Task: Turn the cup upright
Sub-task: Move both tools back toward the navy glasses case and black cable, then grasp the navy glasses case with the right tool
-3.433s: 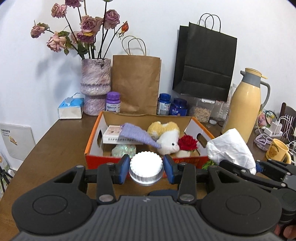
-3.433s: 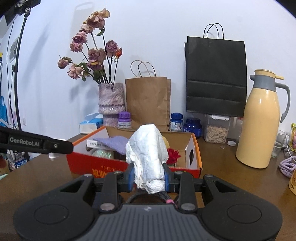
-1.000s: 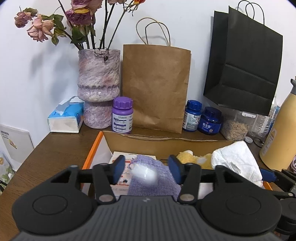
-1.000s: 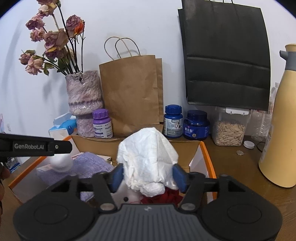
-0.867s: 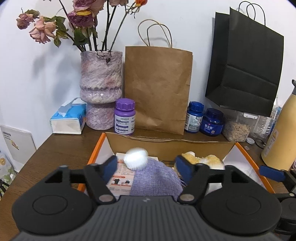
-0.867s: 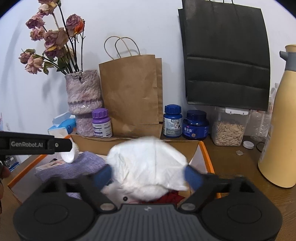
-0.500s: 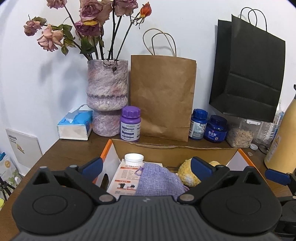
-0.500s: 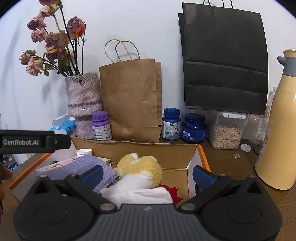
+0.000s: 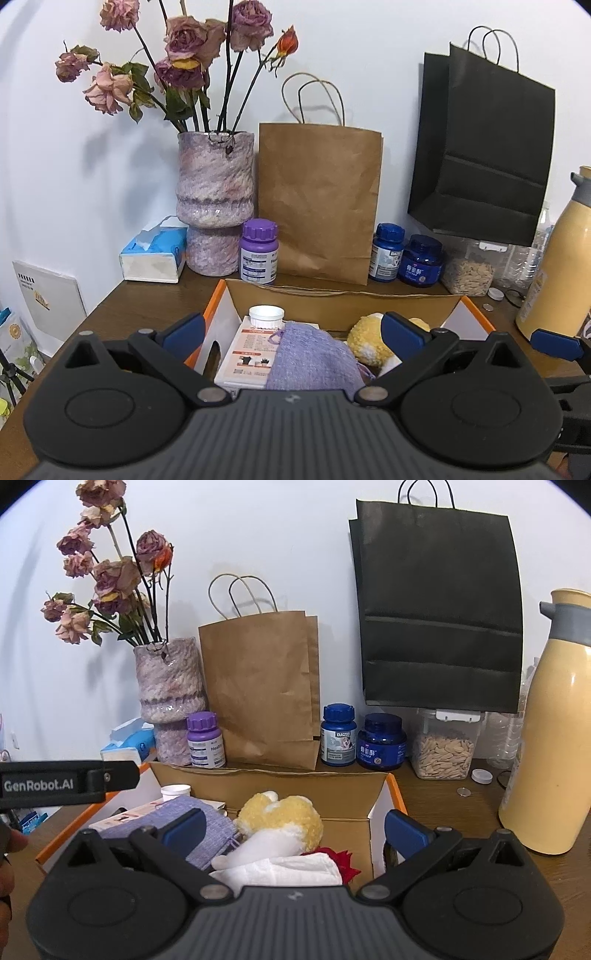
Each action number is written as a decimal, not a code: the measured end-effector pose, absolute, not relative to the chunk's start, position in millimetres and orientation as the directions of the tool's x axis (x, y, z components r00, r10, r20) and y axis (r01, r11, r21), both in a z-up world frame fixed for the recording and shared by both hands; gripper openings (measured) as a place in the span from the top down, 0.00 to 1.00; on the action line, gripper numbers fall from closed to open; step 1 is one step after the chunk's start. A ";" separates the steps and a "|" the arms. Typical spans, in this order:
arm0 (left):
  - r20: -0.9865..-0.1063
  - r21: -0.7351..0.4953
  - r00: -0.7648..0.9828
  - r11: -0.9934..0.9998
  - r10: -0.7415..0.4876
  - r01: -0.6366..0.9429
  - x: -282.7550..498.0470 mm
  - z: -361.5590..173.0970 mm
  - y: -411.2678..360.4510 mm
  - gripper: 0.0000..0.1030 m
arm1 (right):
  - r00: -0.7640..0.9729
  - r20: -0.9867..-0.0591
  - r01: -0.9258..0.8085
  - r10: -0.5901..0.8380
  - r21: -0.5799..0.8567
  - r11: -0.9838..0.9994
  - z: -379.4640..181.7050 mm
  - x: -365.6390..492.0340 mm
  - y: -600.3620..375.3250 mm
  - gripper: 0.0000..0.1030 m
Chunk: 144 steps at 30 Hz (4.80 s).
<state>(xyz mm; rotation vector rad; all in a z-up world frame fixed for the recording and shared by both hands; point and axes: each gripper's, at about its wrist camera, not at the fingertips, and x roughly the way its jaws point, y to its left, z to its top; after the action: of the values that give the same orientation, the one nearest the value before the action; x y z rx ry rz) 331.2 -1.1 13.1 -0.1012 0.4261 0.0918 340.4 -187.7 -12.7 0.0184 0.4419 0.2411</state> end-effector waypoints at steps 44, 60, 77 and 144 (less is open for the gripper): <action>-0.462 -0.037 0.886 0.998 0.029 -0.051 192.7 6.5 14.9 0.00 | 0.842 -0.461 -0.302 0.279 0.026 0.953 -12.0 209.5 -185.9 0.00; -0.492 -0.042 0.869 0.996 0.054 -0.085 158.7 -1.8 42.0 0.00 | 0.803 -0.520 -0.329 0.289 0.018 0.944 -22.5 182.2 -168.1 0.00; -0.529 -0.048 0.845 0.991 0.083 -0.127 138.5 -17.0 72.8 0.00 | 0.739 -0.597 -0.372 0.311 0.023 0.928 -41.4 175.5 -134.5 0.00; -0.562 -0.038 0.822 0.990 0.090 -0.134 140.9 -24.5 57.4 0.00 | 0.761 -0.546 -0.399 0.350 0.032 0.917 -71.3 171.5 -121.6 0.39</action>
<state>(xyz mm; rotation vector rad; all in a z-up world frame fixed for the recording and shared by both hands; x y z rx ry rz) 140.9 57.4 -24.5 -0.0770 0.5938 0.1196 171.5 -121.6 -71.3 -0.0876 0.5767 0.4080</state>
